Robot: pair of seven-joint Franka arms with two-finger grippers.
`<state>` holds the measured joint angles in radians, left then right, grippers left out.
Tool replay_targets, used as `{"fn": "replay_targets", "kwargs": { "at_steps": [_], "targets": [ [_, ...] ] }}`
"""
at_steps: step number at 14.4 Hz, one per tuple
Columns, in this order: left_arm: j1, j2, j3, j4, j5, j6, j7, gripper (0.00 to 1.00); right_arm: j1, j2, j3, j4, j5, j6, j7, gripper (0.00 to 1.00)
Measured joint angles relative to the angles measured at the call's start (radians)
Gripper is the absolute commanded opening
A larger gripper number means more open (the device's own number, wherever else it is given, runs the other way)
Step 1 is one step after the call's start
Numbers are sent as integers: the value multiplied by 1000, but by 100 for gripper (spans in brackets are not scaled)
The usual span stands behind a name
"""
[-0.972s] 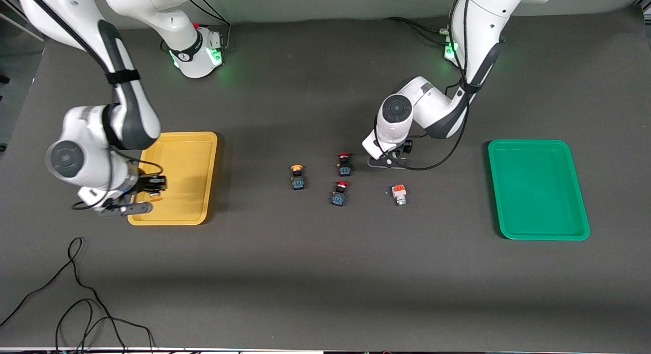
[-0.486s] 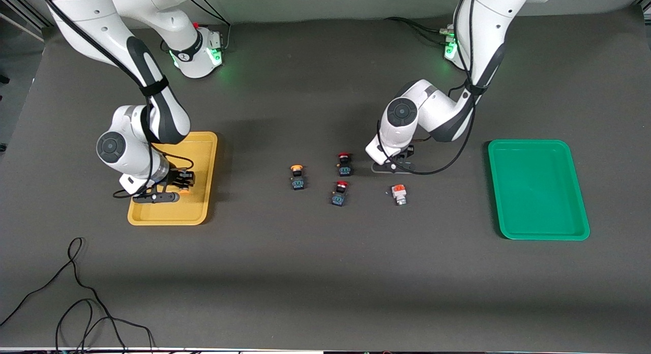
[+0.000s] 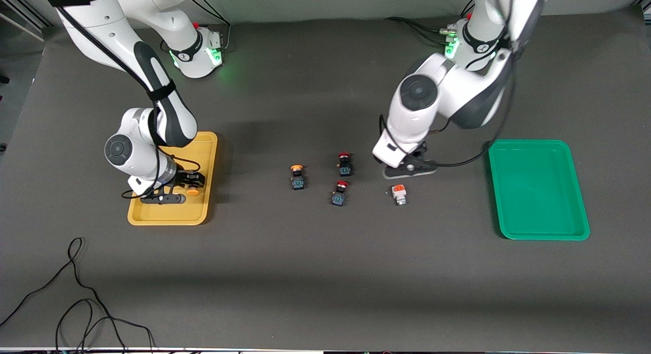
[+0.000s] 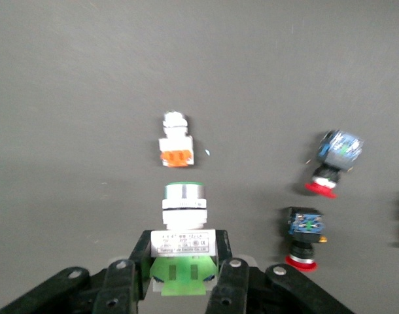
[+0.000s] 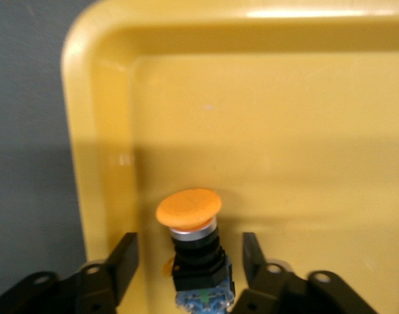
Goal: Place green and yellow buttons in trays
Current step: 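Carry the green button into the green tray while the right gripper reaches another yellow button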
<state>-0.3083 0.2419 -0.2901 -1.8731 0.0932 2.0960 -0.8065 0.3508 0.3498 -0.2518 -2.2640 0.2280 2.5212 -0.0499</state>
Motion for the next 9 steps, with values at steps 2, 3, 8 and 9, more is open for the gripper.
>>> {"fn": "replay_targets", "kwargs": {
  "at_steps": [2,3,8,9],
  "targets": [
    [49,-54,1,27,-15,-56,2,26,0,-43,-1,40,2,-102,11,100],
    [80,-78,2,27,-17,-77,9,25,0,-72,-1,73,3,-182,31,100],
    [327,-114,8,19,-21,-182,301,20,77,-149,5,289,6,-478,253,100],
    [389,-114,11,10,-22,-185,396,19,116,-146,9,317,6,-488,309,100]
  ]
}}
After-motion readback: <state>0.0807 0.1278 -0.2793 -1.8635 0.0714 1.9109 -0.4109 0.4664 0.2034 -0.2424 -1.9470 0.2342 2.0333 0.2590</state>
